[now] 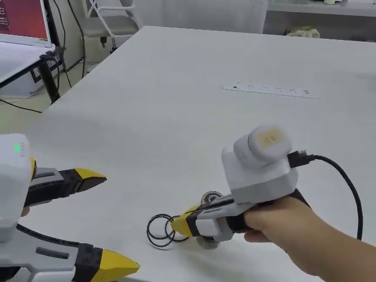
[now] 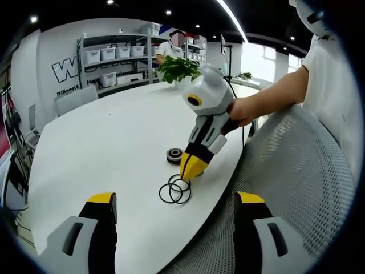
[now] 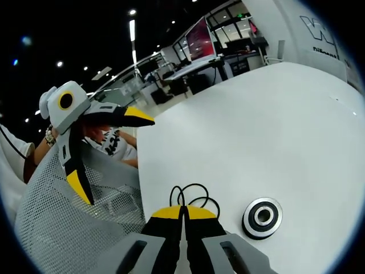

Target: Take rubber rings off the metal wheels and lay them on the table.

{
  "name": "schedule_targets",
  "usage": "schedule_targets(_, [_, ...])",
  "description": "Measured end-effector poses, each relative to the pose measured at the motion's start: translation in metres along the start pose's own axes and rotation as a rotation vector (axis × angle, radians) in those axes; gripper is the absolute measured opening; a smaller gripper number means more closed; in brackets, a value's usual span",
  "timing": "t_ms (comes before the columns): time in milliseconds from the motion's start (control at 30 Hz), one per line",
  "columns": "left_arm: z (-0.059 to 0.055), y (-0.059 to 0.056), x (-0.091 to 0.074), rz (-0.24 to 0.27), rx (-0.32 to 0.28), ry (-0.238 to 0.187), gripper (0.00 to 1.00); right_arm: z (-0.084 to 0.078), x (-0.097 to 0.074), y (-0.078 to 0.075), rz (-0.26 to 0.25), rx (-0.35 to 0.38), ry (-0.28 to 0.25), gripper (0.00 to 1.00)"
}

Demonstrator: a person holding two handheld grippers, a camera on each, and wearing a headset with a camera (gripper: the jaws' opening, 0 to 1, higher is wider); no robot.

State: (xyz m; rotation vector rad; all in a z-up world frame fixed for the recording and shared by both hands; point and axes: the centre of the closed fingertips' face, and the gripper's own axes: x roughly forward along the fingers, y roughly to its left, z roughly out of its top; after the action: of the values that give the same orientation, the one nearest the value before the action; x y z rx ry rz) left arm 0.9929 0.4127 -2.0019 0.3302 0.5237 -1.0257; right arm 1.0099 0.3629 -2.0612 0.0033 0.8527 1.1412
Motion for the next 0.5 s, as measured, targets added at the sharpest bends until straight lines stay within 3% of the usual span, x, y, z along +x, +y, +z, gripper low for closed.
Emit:
schedule_targets(267, [-0.0017,0.0,-0.0003,0.0,-0.005,0.008,0.81,-0.0075,0.0007,-0.0049,-0.038,-0.053,0.042,0.02])
schedule_targets(500, [-0.0011,-0.0002,-0.0004,0.001,-0.007,0.007,0.8,-0.0041,-0.0022,-0.0073,-0.052,-0.07,0.033,0.06])
